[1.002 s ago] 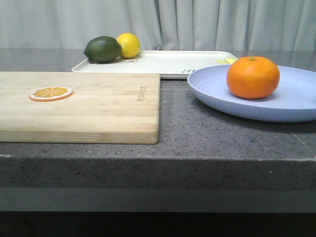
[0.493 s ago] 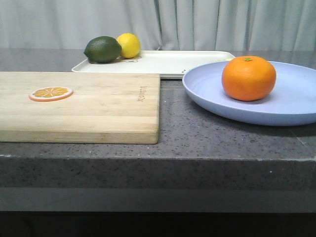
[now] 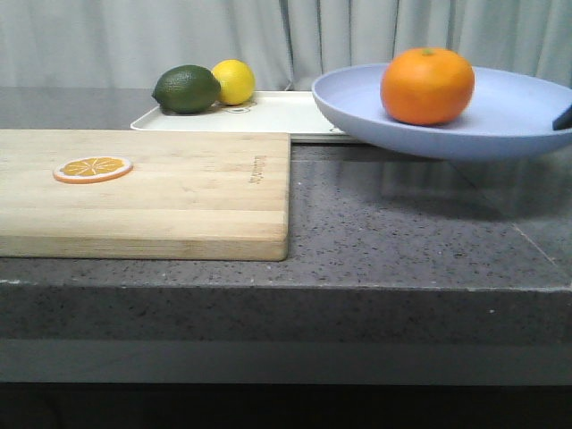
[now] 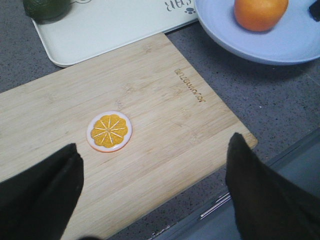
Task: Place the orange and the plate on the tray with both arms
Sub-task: 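Carry the plate with the orange over the white tray and lower it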
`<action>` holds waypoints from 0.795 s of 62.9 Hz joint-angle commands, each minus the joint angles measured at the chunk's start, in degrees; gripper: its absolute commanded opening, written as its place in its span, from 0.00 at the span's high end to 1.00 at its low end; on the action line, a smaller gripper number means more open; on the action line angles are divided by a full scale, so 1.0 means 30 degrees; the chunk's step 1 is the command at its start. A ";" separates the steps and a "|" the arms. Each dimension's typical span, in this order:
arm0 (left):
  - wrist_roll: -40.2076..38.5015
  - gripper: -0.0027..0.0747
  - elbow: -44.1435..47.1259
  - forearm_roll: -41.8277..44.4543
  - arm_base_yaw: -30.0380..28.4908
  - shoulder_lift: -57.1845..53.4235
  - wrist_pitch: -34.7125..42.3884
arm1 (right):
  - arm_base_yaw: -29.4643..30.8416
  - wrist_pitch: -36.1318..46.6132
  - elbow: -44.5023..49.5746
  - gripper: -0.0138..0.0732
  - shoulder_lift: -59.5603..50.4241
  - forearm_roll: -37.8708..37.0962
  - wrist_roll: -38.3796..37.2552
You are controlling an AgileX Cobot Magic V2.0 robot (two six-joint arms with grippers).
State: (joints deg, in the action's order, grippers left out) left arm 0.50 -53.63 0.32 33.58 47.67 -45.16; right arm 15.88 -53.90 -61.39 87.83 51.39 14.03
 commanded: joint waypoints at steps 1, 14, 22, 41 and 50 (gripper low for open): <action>-0.0167 0.24 -0.0466 -0.0106 0.0002 -0.0011 0.1259 | -0.0823 0.0610 -0.1842 0.92 -0.0585 0.1643 -0.0944; -0.0167 0.24 -0.0466 -0.0106 0.0002 -0.0011 0.1259 | -0.2382 0.0756 -0.6321 0.92 0.1669 0.1293 -0.3384; -0.0167 0.24 -0.0466 -0.0106 0.0002 -0.0011 0.1259 | -0.3097 0.0659 -0.9115 0.92 0.3616 0.0120 -0.5079; -0.0167 0.24 -0.0466 -0.0106 0.0002 -0.0011 0.1259 | -0.4494 -0.0095 -1.6012 0.92 0.8469 -0.2529 -0.8692; -0.0167 0.24 -0.0466 -0.0106 0.0002 -0.0011 0.1259 | -0.5151 -0.0671 -1.8772 0.92 1.0434 -0.3206 -0.9743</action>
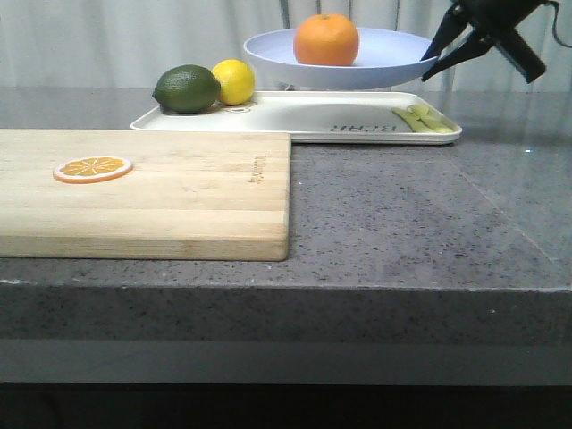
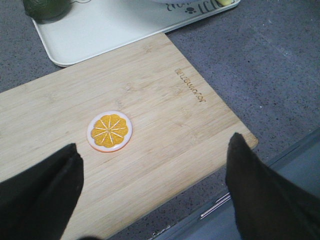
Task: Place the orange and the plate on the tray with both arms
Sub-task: 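Carry the plate with the orange over the white tray and lower it, then open the right gripper and raise it away from the plate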
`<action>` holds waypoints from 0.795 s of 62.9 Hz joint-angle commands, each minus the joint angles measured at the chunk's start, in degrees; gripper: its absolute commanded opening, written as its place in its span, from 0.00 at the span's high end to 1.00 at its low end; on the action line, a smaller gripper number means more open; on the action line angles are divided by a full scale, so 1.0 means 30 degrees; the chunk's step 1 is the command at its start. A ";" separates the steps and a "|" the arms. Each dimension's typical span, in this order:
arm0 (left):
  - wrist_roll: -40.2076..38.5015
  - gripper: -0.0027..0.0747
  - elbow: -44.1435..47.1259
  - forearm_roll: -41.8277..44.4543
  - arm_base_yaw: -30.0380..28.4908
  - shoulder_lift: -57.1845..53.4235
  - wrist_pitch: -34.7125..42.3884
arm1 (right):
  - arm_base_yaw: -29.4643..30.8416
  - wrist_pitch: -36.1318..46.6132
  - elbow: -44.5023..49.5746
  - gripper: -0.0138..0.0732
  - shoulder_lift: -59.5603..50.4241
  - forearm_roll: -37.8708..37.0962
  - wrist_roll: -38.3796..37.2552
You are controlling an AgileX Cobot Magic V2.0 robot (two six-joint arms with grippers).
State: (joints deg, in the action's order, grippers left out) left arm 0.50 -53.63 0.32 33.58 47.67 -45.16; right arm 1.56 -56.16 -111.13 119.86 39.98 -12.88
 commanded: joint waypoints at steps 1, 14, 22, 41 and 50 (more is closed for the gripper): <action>-0.0167 0.24 -0.0466 -0.0106 0.0002 -0.0011 0.1259 | -0.0452 -0.0006 -0.2453 0.92 -0.0041 0.0451 -0.1000; -0.0167 0.24 -0.0466 -0.0106 0.0002 -0.0011 0.1259 | -0.1027 -0.0839 -0.4904 0.92 0.1736 -0.1669 -0.2314; -0.0167 0.24 -0.0466 -0.0106 0.0002 -0.0011 0.1259 | -0.1027 -0.0583 -0.4964 0.92 0.1841 -0.1714 -0.2314; -0.0167 0.24 -0.0466 -0.0106 0.0002 -0.0011 0.1259 | -0.1027 -0.0647 -0.4964 0.92 0.1884 -0.1714 -0.2314; -0.0167 0.24 -0.0466 -0.0106 0.0002 -0.0011 0.1259 | -0.1027 -0.0636 -0.4964 0.86 0.1920 -0.1714 -0.2314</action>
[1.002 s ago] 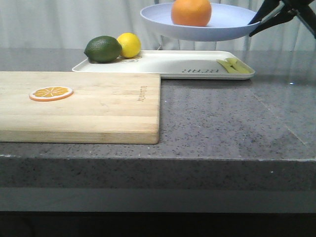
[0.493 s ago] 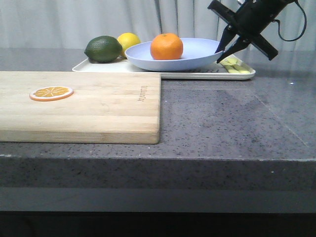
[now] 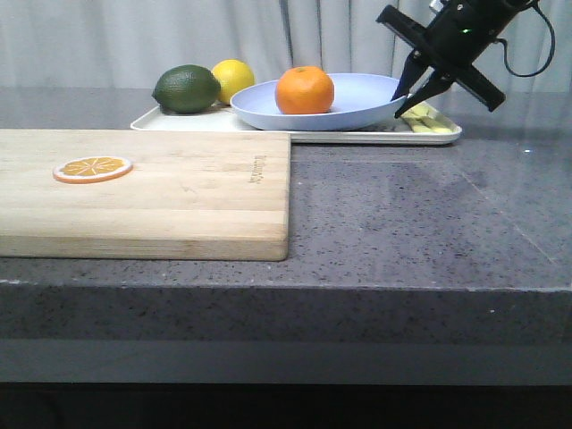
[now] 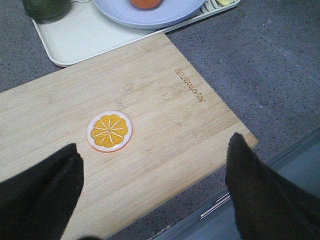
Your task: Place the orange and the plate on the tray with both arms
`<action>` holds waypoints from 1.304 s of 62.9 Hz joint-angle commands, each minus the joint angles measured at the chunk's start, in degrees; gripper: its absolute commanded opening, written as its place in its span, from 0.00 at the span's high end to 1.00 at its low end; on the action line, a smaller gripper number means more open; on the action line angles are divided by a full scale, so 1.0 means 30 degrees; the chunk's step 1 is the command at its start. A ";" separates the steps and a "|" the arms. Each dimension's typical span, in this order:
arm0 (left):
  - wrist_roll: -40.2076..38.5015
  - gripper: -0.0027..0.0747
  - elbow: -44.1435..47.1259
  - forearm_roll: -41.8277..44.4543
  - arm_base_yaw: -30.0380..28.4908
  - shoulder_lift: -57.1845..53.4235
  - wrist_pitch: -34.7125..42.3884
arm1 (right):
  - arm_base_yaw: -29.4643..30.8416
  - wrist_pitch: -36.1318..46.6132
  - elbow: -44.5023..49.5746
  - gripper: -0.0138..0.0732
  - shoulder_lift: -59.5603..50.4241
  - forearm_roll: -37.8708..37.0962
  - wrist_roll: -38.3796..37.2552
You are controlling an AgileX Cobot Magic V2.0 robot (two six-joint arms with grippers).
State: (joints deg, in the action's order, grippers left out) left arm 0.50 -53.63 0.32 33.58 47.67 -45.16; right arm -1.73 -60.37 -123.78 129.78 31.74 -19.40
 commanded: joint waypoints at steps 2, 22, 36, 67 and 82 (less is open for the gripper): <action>-0.0167 0.24 -0.0466 -0.0106 0.0002 -0.0011 0.1259 | 0.0072 0.0770 -0.0746 0.81 -0.1388 0.1036 -0.0141; -0.0167 0.24 -0.0466 -0.0268 0.0002 -0.0011 0.1259 | 0.0089 0.1139 -0.0746 0.37 -0.1425 0.0999 -0.0141; -0.0167 0.24 -0.0466 -0.0268 0.0002 -0.0011 0.1259 | 0.0089 0.0969 -0.0767 0.36 -0.2268 0.0126 -0.0141; -0.0167 0.24 -0.0466 -0.0229 0.0002 -0.0011 0.1259 | -0.1861 0.0996 0.0025 0.36 -0.9039 -0.8292 0.3185; -0.0167 0.24 -0.0466 -0.0106 0.0002 -0.0011 0.1259 | -0.3029 0.4436 0.7772 0.36 -1.5225 -0.9465 0.4891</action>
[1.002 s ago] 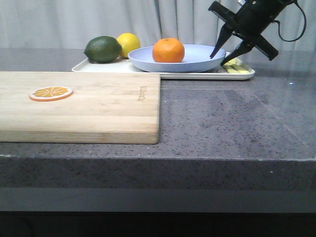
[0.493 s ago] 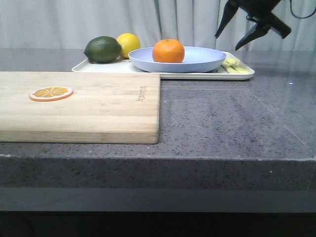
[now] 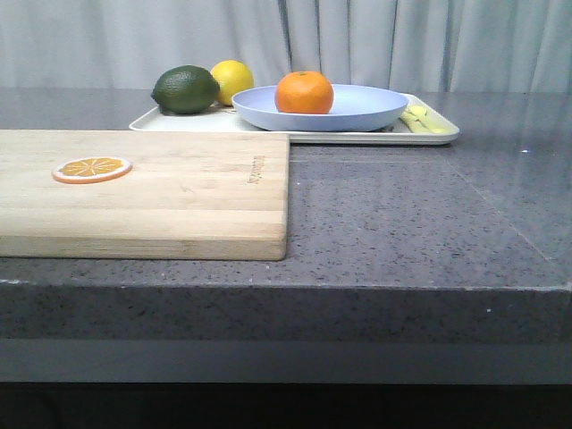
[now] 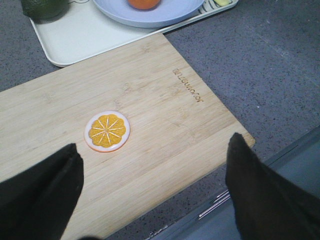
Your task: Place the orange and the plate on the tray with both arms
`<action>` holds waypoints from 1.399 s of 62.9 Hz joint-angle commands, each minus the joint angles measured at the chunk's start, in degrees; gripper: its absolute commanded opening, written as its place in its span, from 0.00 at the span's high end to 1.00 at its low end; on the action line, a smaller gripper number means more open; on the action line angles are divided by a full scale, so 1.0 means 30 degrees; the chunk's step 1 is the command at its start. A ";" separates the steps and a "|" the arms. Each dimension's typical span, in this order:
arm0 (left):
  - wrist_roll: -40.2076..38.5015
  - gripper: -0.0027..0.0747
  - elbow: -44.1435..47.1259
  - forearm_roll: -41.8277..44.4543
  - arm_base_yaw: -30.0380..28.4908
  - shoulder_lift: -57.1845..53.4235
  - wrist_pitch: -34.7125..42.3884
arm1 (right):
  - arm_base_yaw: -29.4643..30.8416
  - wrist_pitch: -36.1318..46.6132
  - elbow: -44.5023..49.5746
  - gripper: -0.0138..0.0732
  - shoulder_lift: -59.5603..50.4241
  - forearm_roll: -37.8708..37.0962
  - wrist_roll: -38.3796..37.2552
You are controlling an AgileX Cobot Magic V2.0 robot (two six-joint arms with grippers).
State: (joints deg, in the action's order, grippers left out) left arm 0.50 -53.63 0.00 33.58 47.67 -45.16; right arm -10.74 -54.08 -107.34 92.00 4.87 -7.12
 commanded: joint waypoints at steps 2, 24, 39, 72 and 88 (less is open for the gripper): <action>-0.0167 0.24 -0.0466 0.0000 0.0002 -0.0011 0.1259 | -0.0025 0.3030 0.3696 0.36 -0.3590 -0.0619 0.0821; -0.0167 0.24 -0.0437 0.0000 0.0002 -0.0011 0.1293 | -0.0025 0.4928 1.4635 0.36 -1.2563 -0.2138 0.0844; -0.0167 0.24 -0.0437 0.0000 0.0002 -0.0011 0.1331 | -0.0025 0.3901 1.8946 0.36 -1.8026 -0.2138 0.0844; -0.0167 0.39 -0.0437 0.0000 0.0002 -0.0011 0.1331 | -0.0025 0.2445 2.2237 0.47 -2.4067 -0.2620 0.0844; -0.0167 0.93 -0.0437 0.0000 0.0002 -0.0011 0.1331 | -0.0025 0.2464 2.2237 0.87 -2.4067 -0.2620 0.0844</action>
State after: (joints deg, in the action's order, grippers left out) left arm 0.50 -53.63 0.00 33.58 47.67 -45.16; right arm -10.86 -50.61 -39.31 19.24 -1.92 -5.34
